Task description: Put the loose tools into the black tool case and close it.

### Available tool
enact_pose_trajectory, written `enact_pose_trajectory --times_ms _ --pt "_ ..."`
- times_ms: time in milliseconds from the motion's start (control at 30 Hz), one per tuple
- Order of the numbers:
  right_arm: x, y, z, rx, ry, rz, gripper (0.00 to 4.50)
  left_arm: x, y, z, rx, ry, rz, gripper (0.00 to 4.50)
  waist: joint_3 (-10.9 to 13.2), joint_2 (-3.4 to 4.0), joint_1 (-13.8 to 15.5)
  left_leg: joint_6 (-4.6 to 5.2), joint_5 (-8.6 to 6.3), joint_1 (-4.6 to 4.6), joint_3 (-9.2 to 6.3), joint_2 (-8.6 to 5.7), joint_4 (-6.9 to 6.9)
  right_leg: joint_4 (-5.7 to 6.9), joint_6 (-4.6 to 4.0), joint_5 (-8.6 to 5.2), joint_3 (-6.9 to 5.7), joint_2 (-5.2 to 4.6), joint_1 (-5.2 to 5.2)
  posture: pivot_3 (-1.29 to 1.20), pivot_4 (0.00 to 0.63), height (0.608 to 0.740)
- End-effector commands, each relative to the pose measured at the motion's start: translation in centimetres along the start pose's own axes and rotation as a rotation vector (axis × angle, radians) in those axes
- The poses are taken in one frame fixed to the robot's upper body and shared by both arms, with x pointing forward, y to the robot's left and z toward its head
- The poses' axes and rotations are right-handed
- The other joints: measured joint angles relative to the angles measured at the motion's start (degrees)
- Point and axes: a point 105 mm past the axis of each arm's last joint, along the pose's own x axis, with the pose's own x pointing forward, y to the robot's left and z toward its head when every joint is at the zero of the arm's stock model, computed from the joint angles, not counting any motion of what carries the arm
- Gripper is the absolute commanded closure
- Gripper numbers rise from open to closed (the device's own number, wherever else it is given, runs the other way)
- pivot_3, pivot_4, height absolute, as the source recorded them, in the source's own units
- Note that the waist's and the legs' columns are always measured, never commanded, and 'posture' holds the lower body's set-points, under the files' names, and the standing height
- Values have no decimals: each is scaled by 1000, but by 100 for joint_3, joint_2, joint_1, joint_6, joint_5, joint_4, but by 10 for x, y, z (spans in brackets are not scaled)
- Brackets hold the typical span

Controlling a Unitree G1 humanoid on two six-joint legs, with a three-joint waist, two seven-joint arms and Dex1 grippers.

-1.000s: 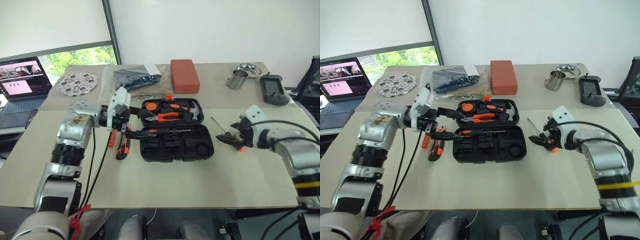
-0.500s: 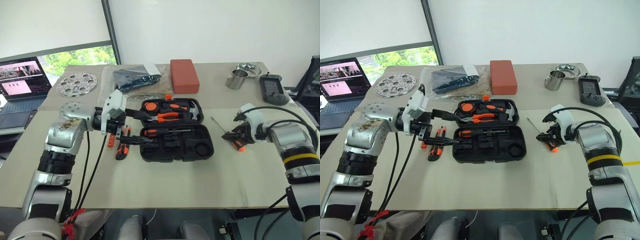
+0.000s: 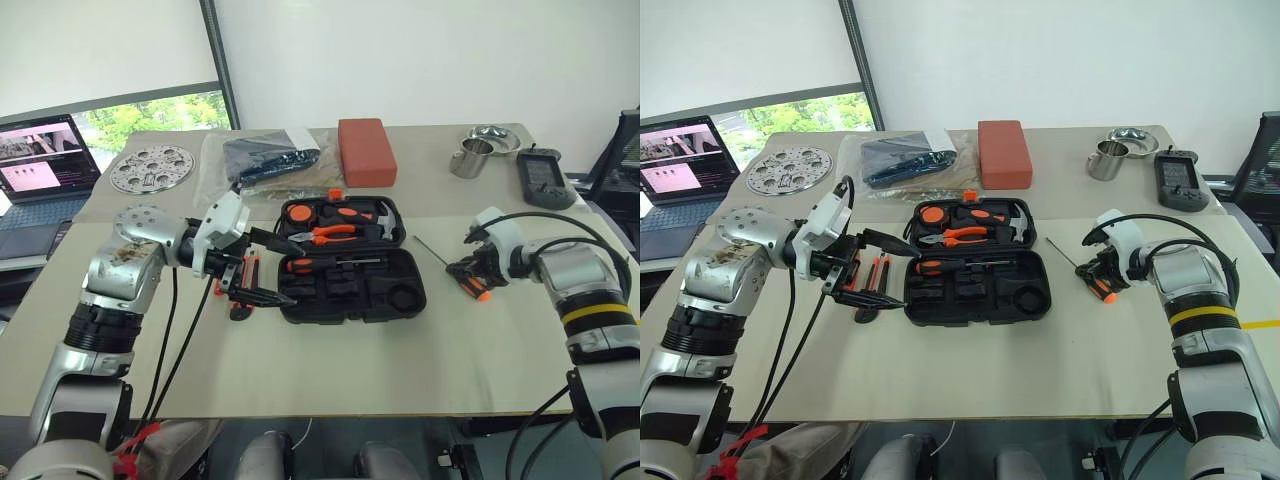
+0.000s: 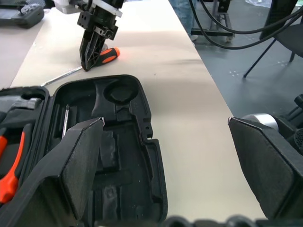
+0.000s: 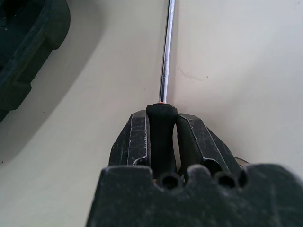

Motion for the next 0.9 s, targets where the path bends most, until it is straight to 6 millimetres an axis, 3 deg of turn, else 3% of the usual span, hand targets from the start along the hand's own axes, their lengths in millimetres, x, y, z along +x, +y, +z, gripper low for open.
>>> enact_pose_trajectory --times_ms 33,233,333,433,533,667,900 --pt "-22 -6 23 -50 -73 -45 3988 -3 1 11 41 -11 0 0 5 6 -1 0 0 -1 0 0 0 0 0 0 0 0 0 0 150 740" --pt "-54 -6 52 -176 -158 -138 3988 -12 5 8 28 -10 56 0 20 16 5 0 0 -7 0 1 -3 1 0 0 2 -2 -10 0 150 740" --pt "-56 19 82 -267 -241 -55 3988 -21 6 6 16 -6 95 0 22 14 -28 0 0 -3 1 2 -7 0 0 0 2 0 -10 0 150 740" --pt "-41 70 99 -537 -268 137 3988 -33 4 2 1 15 148 0 25 16 -119 -3 2 -2 3 3 -16 4 0 0 9 6 -26 0 150 740" --pt "-24 93 97 -770 -267 230 3988 -42 0 1 -9 29 194 0 31 8 -143 -5 3 -2 -1 9 -23 11 0 0 7 14 -33 0 150 740" --pt "1 103 84 -971 -173 308 3988 -50 -15 -3 -43 49 229 0 42 0 -113 -5 3 -7 3 7 -25 16 0 0 4 -4 -43 0 150 740" --pt "23 101 97 -1113 -149 306 3988 -51 -27 -10 -72 86 256 0 52 -12 -79 -4 3 13 11 9 -15 23 -2 0 -4 -14 -26 0 150 740"
